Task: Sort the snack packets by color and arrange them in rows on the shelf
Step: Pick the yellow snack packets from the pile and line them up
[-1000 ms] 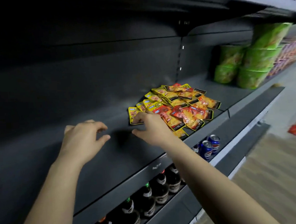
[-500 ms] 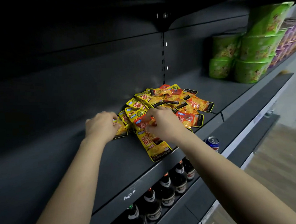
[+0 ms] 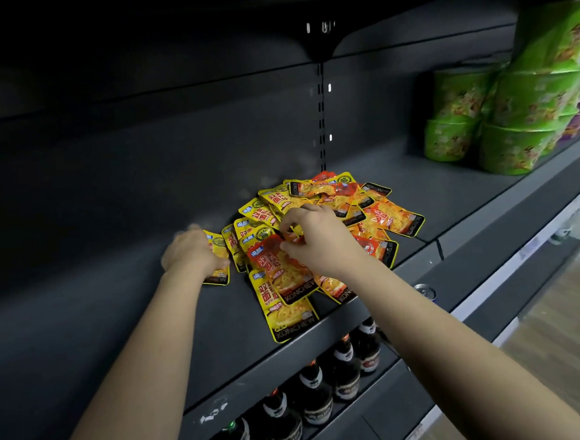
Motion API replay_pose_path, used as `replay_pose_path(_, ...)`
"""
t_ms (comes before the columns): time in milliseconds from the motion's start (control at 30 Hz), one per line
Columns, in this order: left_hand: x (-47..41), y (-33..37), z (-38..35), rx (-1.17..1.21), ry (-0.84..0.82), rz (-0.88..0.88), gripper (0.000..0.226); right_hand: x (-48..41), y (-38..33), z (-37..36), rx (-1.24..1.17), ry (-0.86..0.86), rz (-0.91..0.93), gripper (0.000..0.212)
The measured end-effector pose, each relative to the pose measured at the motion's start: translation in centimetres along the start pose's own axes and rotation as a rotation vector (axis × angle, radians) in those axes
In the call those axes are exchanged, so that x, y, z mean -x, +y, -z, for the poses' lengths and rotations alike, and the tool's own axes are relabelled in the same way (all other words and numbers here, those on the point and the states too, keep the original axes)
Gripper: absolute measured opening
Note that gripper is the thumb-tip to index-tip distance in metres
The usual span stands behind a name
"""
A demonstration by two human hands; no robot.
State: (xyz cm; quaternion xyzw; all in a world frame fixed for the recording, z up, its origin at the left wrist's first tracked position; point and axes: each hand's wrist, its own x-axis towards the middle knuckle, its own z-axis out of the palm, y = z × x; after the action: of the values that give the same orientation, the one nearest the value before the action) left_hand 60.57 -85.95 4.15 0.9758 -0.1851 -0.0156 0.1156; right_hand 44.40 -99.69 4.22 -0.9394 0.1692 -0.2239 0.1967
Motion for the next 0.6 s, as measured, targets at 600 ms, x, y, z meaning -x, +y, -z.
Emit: replay_pose_path(600,8.7,1.4,2.5,1.269,-0.246,-0.297,0.035,-0.7,-2.1,0.5,-0.913,-0.140,0.049,0.023)
